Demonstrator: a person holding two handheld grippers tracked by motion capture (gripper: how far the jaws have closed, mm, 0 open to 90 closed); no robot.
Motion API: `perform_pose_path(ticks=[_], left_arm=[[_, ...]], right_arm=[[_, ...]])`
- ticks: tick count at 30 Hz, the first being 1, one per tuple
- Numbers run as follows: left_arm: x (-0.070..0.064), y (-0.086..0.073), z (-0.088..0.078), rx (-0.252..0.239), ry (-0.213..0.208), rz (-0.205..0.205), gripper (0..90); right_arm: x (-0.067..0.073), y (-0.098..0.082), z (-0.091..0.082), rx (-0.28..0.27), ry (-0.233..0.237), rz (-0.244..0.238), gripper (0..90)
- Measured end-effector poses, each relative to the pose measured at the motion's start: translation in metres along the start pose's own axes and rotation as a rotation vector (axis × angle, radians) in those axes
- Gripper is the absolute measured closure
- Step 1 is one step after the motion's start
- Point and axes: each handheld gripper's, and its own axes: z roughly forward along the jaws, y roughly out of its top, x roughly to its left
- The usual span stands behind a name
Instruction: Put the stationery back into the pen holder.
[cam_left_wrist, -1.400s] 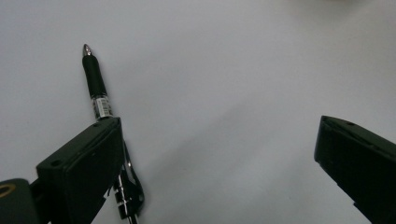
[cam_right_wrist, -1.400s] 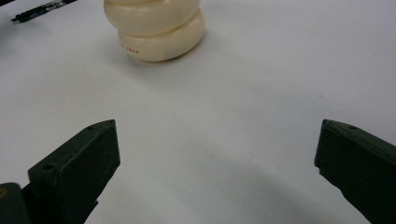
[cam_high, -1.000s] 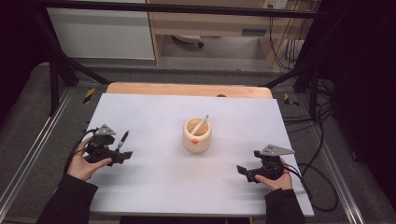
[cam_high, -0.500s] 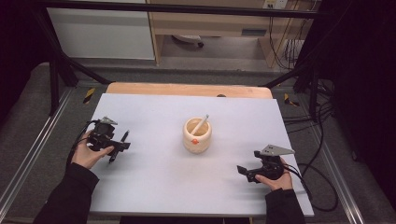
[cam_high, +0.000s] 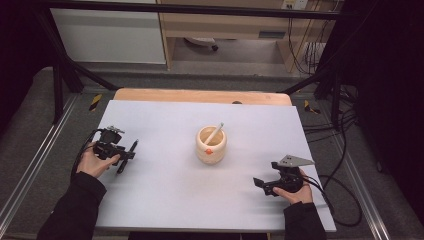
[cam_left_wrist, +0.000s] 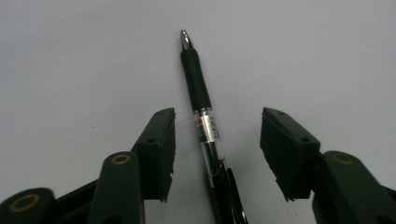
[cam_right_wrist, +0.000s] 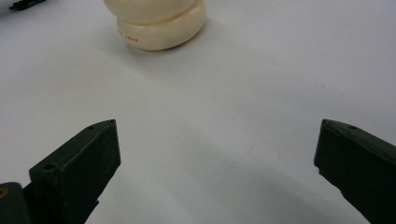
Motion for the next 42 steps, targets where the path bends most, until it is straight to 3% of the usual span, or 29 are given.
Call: perform_pose_path(ticks=[24, 42], left_arm=[[0.0008, 0.0017, 0.0078, 0.078, 0.047, -0.013, 72.3], [0.0026, 0.0029, 0.0076, 0.093, 0.058, -0.038, 78.6]], right_arm=[[0.0002, -0.0002, 0.0008, 0.006, -0.003, 0.002, 1.1], [0.0004, -0.0004, 0.0018, 0.007, -0.002, 0.0, 1.0]])
